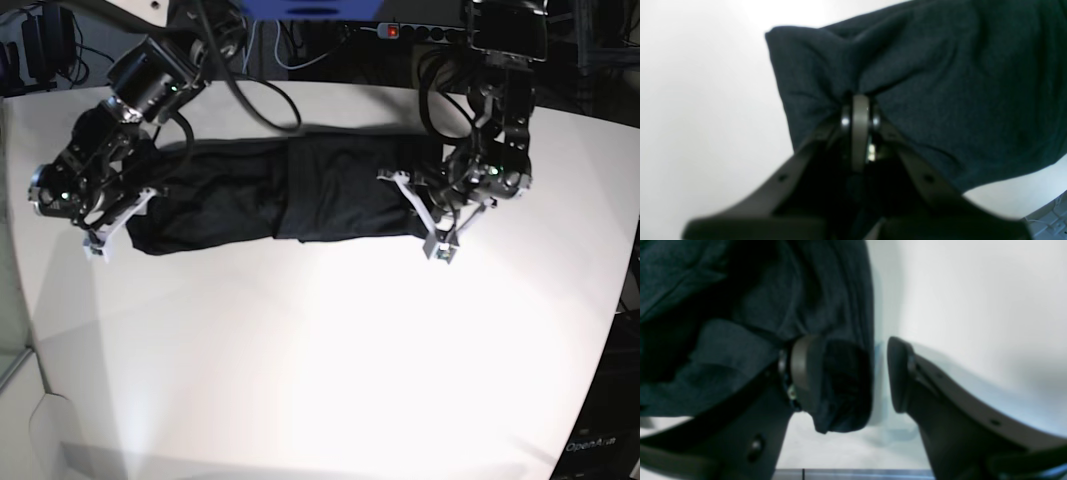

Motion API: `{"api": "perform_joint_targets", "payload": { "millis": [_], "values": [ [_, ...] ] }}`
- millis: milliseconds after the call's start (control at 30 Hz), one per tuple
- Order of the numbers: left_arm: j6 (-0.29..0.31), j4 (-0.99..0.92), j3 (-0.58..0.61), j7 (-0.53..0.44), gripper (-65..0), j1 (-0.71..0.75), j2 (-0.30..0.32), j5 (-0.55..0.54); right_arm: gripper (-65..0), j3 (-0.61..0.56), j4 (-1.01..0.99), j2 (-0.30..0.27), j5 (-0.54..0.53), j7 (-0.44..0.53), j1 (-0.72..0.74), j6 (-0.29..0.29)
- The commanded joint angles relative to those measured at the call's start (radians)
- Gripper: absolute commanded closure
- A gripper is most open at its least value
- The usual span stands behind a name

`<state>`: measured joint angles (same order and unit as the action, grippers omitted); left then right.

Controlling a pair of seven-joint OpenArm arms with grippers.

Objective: Fold the T-shirt properly
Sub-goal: 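Release and regrasp the other strip end with the right gripper, then lift the strip end with the right gripper and pull it inward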

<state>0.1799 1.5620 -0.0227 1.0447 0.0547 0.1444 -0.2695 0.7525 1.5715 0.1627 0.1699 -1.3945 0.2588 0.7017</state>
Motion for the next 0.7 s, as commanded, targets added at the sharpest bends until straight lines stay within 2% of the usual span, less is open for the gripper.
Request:
{"api": "perform_joint_targets", "payload": {
  "millis": [0,267,367,667],
  "values": [
    [-0.020,-0.007,-0.003,0.041,0.0,0.004,0.011,0.059,-30.0,-0.006,0.013,-0.006,-0.008,-0.002,0.010,-0.004],
    [-0.020,-0.007,-0.003,0.041,0.0,0.006,0.011,0.059,-8.8,-0.008,0.013,-0.006,-0.008,-0.002,0.004,-0.004],
    [-0.020,-0.007,-0.003,0.041,0.0,0.006,0.011,0.059,-0.6,-0.043,0.013,-0.006,-0.008,-0.002,0.004,-0.004],
    [-0.020,0.005,-0.004,0.050,0.0,0.004,0.011,0.059,-0.3,-0.058,0.016,-0.006,-0.007,-0.002,0.007,-0.004]
  ]
}}
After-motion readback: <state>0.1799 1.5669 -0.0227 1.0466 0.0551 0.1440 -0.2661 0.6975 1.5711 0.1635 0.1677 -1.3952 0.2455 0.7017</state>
